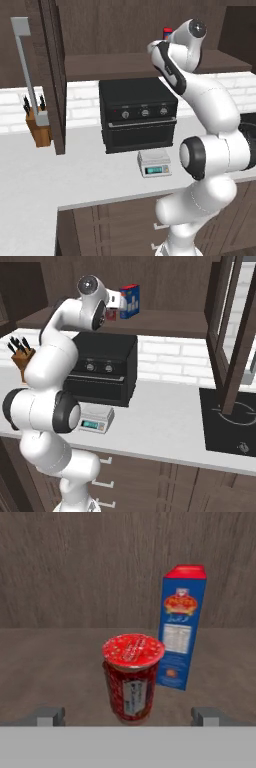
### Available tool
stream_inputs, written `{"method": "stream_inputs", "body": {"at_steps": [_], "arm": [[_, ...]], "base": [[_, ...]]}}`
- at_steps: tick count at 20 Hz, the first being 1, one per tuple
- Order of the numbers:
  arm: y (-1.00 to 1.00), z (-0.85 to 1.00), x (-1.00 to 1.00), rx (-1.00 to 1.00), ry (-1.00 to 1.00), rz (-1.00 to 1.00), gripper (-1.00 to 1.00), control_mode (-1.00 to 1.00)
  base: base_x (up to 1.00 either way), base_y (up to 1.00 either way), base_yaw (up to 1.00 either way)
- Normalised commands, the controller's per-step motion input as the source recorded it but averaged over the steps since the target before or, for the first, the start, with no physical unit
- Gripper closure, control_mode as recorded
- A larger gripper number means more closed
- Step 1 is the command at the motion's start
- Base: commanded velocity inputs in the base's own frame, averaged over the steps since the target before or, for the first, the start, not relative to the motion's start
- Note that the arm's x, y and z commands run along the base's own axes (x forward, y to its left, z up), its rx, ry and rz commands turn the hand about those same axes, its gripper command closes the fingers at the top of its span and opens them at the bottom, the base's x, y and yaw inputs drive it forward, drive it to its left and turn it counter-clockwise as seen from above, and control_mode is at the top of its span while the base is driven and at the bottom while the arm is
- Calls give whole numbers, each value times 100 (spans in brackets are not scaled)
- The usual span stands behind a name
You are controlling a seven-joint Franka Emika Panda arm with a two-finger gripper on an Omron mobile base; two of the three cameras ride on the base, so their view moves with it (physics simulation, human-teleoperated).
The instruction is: Pick the yogurt and place it on the digital scale for weighing, and close the cabinet.
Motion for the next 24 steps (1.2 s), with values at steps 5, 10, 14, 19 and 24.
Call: {"method": "stream_inputs", "body": {"at_steps": [5, 10, 14, 19, 24], "arm": [[0, 0, 38, 0, 0, 0, -100, -100], [0, -10, 32, 0, 0, 0, -100, -100], [0, -13, 31, 0, -2, 0, -100, -100], [0, -13, 41, 0, 0, 0, 100, -100], [0, -4, 17, 0, 0, 0, 100, -100]], "base": [[0, 0, 0], [0, 0, 0], [0, 0, 0], [0, 0, 0], [0, 0, 0]]}}
